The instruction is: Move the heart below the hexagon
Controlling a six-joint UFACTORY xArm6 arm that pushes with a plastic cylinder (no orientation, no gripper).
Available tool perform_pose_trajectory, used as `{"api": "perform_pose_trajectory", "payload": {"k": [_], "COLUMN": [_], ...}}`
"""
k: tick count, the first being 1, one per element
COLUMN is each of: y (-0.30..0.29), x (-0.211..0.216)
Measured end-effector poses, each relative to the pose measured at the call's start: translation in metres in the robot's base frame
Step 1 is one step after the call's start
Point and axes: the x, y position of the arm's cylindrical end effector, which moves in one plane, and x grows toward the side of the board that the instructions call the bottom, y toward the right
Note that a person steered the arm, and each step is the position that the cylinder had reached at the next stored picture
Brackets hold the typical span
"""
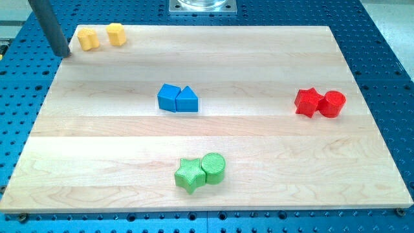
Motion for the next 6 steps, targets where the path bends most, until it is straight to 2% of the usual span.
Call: {"api": "perform_pose_trajectory", "payload": {"k": [4,5,6], "y": [0.034,0.034,0.061], "x": [-0.041,-0.065,-0.036]}}
